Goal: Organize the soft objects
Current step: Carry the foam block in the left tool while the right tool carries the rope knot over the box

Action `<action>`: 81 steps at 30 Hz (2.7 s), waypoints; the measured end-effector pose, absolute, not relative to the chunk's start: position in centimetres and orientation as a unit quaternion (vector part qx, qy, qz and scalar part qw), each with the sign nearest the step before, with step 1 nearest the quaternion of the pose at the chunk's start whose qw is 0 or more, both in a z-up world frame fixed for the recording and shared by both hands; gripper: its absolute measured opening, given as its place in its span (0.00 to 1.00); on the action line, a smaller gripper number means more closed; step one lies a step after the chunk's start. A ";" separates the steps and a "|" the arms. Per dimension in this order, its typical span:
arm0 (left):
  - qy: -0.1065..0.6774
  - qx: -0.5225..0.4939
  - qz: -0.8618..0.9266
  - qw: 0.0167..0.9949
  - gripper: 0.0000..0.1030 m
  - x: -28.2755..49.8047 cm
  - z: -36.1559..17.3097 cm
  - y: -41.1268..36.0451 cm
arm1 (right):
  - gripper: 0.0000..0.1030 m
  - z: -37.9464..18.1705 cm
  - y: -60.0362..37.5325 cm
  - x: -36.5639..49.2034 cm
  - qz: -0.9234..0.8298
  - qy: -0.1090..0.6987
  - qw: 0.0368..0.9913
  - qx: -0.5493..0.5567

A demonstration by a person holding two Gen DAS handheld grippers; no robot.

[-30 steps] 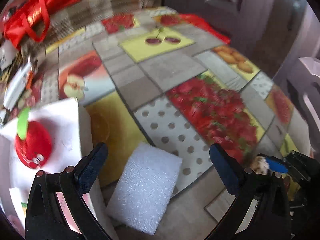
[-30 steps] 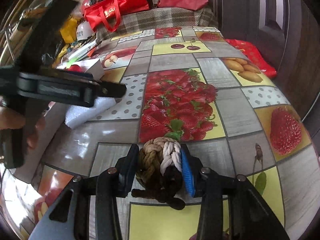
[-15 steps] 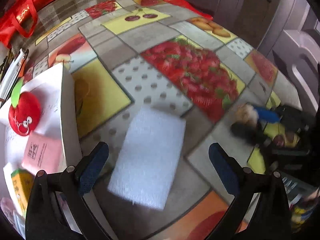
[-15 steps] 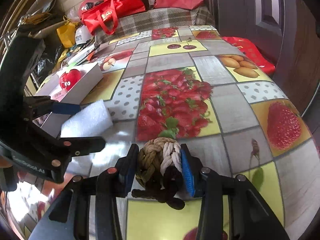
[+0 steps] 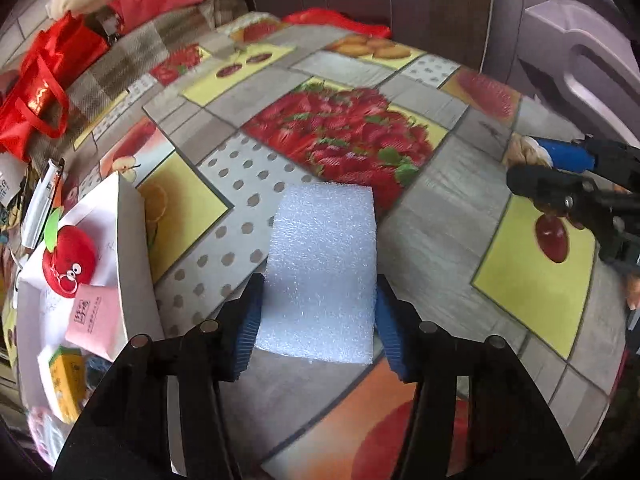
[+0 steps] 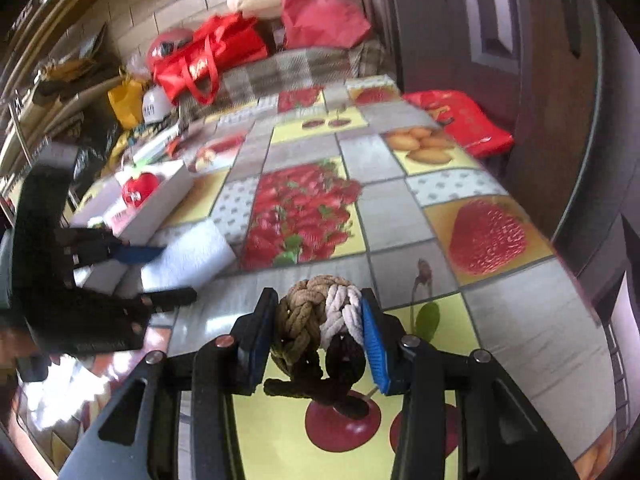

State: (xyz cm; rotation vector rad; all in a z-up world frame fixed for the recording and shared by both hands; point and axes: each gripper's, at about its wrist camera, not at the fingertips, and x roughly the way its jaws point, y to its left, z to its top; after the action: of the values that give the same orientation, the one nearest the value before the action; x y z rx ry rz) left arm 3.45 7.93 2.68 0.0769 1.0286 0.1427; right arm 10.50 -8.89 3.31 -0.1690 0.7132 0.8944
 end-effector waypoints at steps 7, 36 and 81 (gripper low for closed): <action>0.409 -0.014 0.069 0.910 0.51 0.4 4.3 6.7 | 0.40 5.3 -10.1 9.0 0.436 0.295 0.850 -0.034; 0.204 -0.084 0.151 0.963 0.52 -12.1 11.4 7.9 | 0.40 11.6 -10.0 2.4 0.464 0.171 0.869 0.006; 0.145 -0.151 0.225 0.952 0.52 -19.9 11.9 15.1 | 0.40 13.0 -2.6 -2.4 0.518 0.153 0.841 -0.043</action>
State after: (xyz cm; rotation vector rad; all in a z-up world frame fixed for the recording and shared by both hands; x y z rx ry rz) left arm -19.92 15.11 11.94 -0.3064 0.2952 0.4582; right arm -2.41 -2.62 12.96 -0.0903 0.3234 1.0938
